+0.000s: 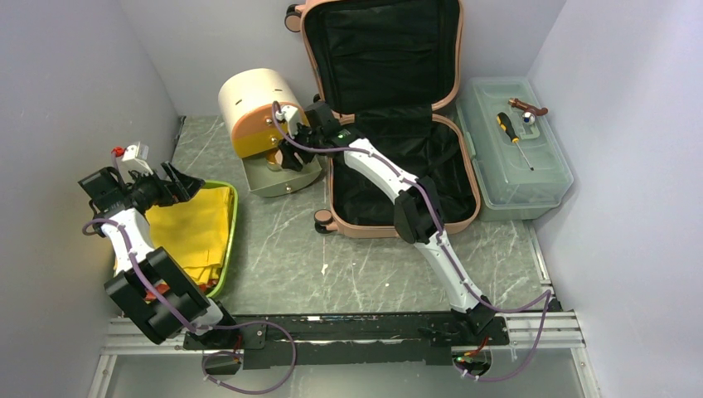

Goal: Open, take out, and arrange the luggage
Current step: Place the makeup in the drawer.

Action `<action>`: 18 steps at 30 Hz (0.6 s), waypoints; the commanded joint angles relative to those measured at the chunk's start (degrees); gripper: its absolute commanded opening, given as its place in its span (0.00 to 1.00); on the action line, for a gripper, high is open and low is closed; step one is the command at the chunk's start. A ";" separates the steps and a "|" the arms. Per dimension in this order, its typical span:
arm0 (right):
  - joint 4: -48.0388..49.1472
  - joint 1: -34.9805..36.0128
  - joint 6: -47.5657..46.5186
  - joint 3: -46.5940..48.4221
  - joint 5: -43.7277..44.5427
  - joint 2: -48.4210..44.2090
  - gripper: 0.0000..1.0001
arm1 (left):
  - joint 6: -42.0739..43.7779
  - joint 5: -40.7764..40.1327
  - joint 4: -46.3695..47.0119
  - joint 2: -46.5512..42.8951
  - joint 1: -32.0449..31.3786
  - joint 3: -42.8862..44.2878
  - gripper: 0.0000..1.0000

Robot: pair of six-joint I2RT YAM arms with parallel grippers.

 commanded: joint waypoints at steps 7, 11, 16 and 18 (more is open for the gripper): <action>3.64 1.86 -3.65 -0.08 -1.44 0.48 0.43 | 0.21 2.07 1.43 0.21 0.32 -0.32 0.99; 3.65 2.11 -6.04 -1.38 -1.11 0.48 0.43 | 0.19 2.21 1.52 0.37 0.32 -0.36 0.99; 4.42 2.31 -7.93 -1.81 0.20 1.01 0.43 | 0.18 2.18 1.52 0.39 0.32 -0.32 0.99; 4.54 2.39 -8.59 -1.80 0.42 1.22 0.43 | 0.21 2.10 1.44 0.46 0.32 -0.32 0.99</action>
